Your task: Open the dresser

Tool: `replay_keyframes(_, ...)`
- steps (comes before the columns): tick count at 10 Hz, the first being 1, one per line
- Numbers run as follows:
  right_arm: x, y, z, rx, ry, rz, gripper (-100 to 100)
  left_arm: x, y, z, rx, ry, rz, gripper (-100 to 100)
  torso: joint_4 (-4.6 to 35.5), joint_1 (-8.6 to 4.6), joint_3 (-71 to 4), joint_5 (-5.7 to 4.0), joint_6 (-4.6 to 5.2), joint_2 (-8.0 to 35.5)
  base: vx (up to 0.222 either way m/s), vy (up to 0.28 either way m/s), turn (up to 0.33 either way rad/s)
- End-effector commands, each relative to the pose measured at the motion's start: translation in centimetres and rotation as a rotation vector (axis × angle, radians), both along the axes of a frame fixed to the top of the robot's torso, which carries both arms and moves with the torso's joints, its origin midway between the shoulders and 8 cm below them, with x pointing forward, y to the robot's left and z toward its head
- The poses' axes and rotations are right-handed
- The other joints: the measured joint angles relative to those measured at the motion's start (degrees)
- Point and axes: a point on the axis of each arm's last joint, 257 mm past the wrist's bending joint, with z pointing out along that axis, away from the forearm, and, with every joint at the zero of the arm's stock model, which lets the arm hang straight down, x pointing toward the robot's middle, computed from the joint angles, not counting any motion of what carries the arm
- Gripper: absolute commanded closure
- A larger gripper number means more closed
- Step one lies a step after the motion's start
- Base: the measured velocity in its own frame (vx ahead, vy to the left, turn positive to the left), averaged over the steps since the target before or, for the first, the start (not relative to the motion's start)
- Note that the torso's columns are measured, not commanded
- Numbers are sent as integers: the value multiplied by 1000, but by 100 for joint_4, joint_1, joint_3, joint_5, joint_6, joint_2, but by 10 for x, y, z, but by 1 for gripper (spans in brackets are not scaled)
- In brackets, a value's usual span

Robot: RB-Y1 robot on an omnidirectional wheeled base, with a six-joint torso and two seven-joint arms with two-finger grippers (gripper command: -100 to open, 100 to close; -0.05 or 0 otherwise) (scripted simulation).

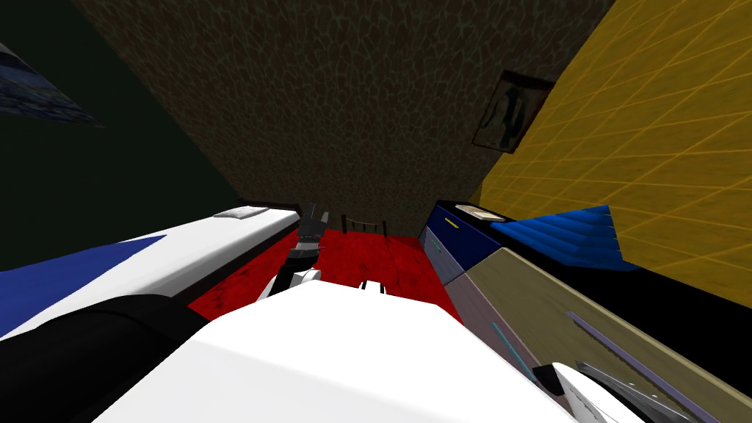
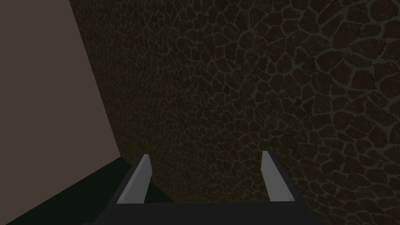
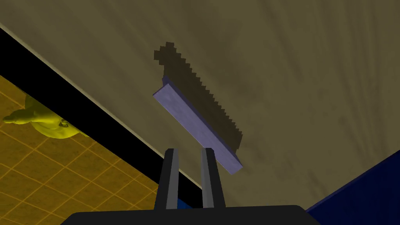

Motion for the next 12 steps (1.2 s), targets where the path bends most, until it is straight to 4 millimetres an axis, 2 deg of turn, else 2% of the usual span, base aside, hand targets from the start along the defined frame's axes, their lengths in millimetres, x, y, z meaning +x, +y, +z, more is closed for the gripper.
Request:
replay_keyframes(1,-4,-13,15,-23,10,-10,-100,0,0,0,0,0,0,0,-5,6,-9,-1,1,-10,168,-136,35)
replay_keyframes(2,-5,-17,21,-31,13,-14,-100,0,0,0,0,0,0,0,0,36,2,8,3,9,177,-135,29)
replay_keyframes(3,-5,-13,17,-26,11,-12,-100,0,0,0,0,0,0,0,4,64,11,18,3,22,87,-66,15)
replay_keyframes(4,-7,-16,16,-25,11,-45,-100,0,0,0,0,0,0,0,13,99,31,26,6,57,-57,-64,241)
replay_keyframes(7,-9,-18,15,-22,8,-70,-100,0,0,0,0,0,0,0,19,58,44,16,7,72,-136,-84,156)
replay_keyframes(8,-8,-16,15,-25,11,-53,100,0,0,0,0,0,0,0,4,75,11,19,9,17,37,32,-212)
replay_keyframes(10,-5,-13,17,-27,11,-12,100,0,0,0,0,0,0,0,-15,96,-20,8,21,-39,157,116,-267)
replay_keyframes(11,-7,-17,22,-37,15,-26,100,0,0,0,0,0,0,0,-9,68,-6,-10,-6,-21,71,70,-50)
replay_keyframes(12,-7,-17,22,-37,14,-25,-100,0,0,0,0,0,0,0,6,26,20,-9,-13,30,16,22,-1)
